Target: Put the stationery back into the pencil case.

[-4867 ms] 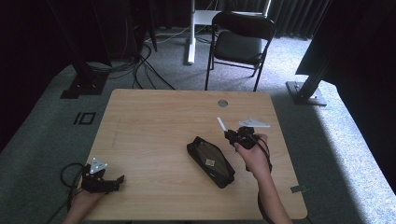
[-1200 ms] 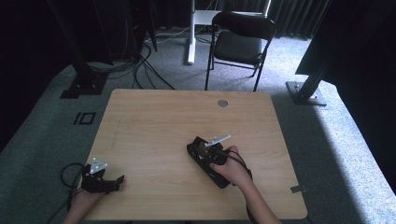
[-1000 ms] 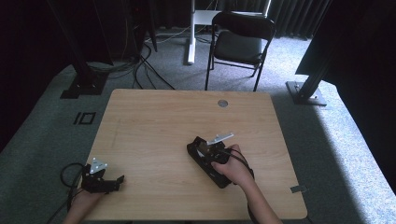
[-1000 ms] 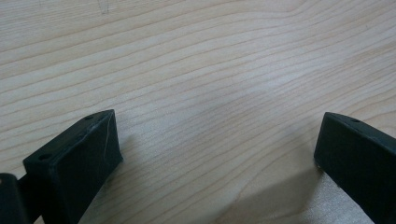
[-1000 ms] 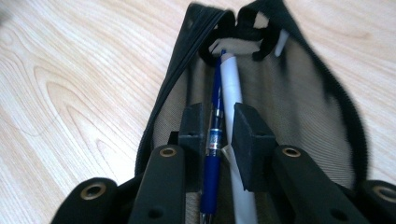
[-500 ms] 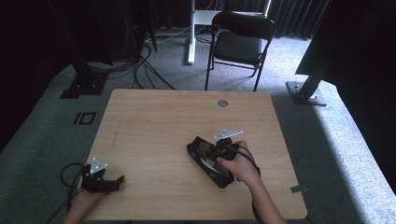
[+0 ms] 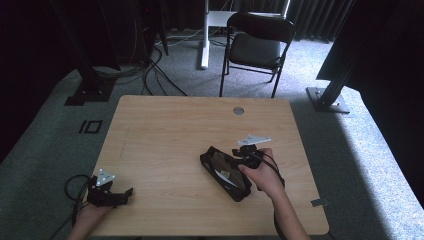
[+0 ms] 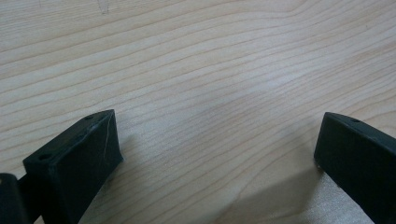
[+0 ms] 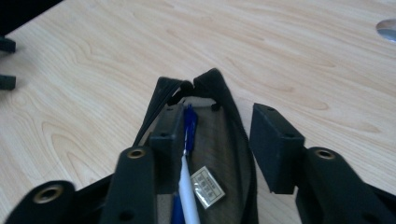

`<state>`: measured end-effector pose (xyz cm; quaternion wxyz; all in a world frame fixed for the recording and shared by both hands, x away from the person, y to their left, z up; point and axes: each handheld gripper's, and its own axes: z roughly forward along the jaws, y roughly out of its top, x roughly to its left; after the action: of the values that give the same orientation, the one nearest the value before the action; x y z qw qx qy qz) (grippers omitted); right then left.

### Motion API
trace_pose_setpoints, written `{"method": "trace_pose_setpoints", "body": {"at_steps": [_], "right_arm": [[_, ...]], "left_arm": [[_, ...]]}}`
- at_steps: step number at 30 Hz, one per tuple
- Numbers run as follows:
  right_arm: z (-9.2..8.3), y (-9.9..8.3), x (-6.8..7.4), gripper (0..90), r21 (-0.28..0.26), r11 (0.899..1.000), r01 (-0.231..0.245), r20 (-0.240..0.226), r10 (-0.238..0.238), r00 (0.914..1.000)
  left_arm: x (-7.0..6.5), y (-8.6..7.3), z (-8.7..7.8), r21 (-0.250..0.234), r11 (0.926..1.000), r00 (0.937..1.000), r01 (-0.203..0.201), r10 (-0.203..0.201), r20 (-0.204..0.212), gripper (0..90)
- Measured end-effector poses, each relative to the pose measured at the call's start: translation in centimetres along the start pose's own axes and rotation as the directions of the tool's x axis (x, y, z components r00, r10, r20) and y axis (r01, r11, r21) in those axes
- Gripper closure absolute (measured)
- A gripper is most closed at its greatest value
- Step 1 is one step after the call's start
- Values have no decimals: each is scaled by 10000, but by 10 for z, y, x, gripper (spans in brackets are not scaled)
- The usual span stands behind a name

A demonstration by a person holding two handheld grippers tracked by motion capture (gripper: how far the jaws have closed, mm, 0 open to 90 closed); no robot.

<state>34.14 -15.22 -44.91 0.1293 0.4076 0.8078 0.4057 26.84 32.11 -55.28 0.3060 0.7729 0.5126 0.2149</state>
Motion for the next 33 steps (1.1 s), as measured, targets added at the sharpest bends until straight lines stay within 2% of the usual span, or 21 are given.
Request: {"method": "trace_pose_setpoints", "body": {"at_steps": [8, 14, 21, 33], "right_arm": [[-9, -2, -12, 511, -481, 9988, 2, 529, 23, 9986], [-14, -8, -23, 458, -925, 9951, -360, 685, 424, 9967], [-17, -18, -34, 442, -997, 9937, -512, 1039, 616, 9927], [-17, -39, -50, 424, -1040, 9891, -1039, 1320, 1172, 9843]], "left_arm": [[0, 0, 0, -12, 10000, 10000, 35, -35, 0, 6], [0, 0, 0, -4, 10000, 10000, 22, -22, 2, 6], [0, 0, 0, -2, 10000, 10000, 20, -20, 3, 6], [0, 0, 0, -3, 10000, 10000, 22, -22, 2, 6]]}}
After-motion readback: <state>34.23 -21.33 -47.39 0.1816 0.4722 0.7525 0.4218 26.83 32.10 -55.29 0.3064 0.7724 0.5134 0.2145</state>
